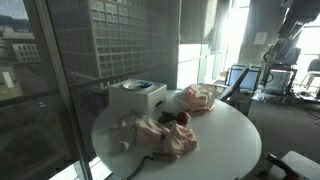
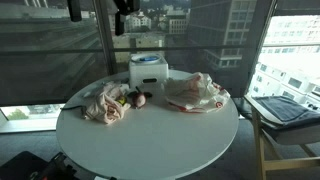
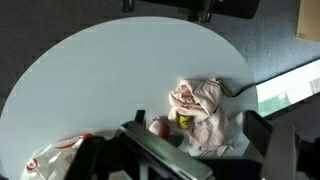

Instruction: Pick up all the items on the table and put them into the plastic

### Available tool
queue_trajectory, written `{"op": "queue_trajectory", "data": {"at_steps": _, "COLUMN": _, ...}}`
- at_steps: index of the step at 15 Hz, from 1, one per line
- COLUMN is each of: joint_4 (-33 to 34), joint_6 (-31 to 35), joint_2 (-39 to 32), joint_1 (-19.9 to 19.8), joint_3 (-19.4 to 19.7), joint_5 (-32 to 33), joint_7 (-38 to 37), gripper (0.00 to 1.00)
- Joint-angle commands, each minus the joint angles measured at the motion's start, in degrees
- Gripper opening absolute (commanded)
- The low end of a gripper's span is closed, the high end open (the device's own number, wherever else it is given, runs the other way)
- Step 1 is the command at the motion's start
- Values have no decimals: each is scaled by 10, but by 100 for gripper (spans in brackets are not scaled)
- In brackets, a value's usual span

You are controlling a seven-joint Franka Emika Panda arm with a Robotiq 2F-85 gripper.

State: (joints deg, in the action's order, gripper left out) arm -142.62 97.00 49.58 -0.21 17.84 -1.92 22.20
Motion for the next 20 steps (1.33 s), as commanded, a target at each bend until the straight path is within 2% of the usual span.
{"op": "queue_trajectory", "data": {"at_steps": 1, "joint_4": 3, "joint_6": -1, "joint_2": -2, "joint_1": -8, "joint_3": -6, "joint_5": -5, "joint_7": 5, "gripper": 100}}
{"op": "queue_trajectory", "data": {"at_steps": 12, "joint_4": 9, "joint_6": -1, "joint_2": -1, "joint_1": -8, "joint_3": -5, "joint_5": -5, "joint_7": 5, "gripper": 100}}
{"op": "queue_trajectory", "data": {"at_steps": 16, "joint_4": -3, "joint_6": 98, "joint_2": -79, "joint_1": 23, "joint_3": -23, "joint_5": -40, "joint_7": -10, "gripper": 100}}
{"op": "queue_trajectory", "data": {"at_steps": 20, "joint_4": 16, "joint_6": 240, "joint_2": -204, "joint_1": 55, "joint_3": -55, "joint_5": -78, "joint_7": -8, "gripper": 100}}
